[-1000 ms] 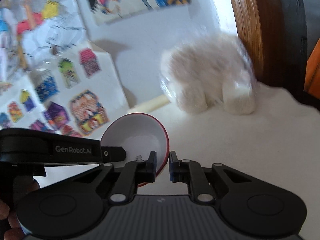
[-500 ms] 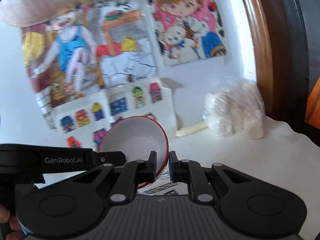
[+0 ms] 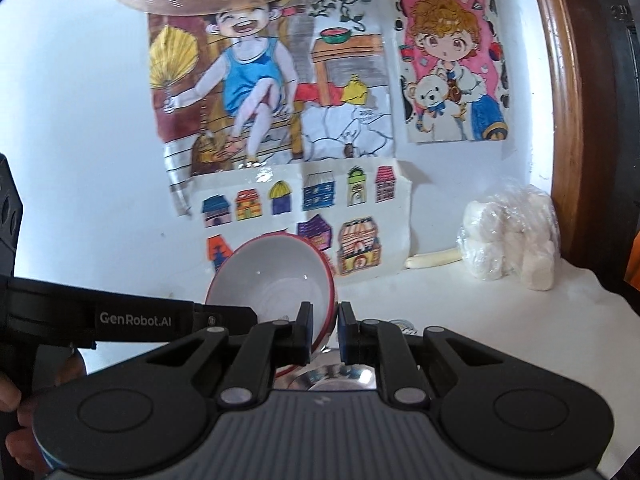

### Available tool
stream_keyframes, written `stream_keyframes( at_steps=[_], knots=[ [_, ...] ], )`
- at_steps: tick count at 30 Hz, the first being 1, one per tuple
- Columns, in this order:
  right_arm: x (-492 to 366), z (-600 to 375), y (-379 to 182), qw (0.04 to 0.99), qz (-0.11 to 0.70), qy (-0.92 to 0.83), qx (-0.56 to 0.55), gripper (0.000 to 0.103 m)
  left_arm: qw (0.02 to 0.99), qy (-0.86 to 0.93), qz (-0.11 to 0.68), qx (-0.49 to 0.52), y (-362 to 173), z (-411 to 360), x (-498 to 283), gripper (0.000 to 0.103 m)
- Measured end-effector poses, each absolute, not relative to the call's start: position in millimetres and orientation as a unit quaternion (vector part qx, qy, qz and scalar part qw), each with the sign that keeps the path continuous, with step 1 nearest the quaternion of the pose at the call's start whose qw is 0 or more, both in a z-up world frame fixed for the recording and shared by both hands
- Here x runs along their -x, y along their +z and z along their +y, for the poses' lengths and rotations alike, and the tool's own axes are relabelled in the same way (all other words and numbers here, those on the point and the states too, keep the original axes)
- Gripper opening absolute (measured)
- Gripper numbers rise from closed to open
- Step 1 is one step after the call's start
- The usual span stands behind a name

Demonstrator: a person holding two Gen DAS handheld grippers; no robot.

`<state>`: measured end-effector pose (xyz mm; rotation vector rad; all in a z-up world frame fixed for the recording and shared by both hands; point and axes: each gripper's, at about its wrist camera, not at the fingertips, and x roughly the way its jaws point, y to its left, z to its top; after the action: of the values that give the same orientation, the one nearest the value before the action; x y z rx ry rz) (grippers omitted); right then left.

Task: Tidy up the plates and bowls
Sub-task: 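Lift the small white bowl with both grippers and carry it toward the steel bowl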

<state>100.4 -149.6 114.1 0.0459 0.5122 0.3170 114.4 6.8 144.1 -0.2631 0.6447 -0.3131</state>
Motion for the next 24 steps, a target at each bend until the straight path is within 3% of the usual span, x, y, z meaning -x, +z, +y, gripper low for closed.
stream_keyframes(
  at_steps=[12,24],
  knots=[
    [-56,-153,94,0.945,0.281,0.167,-0.016,0.016,0.910,-0.198,0.349,0.103,115,6,-86,0.013],
    [-36,-163,59,0.924,0.315,0.189,-0.106,0.016,0.898,-0.192,0.386,0.091,91,18,-80,0.015]
  ],
)
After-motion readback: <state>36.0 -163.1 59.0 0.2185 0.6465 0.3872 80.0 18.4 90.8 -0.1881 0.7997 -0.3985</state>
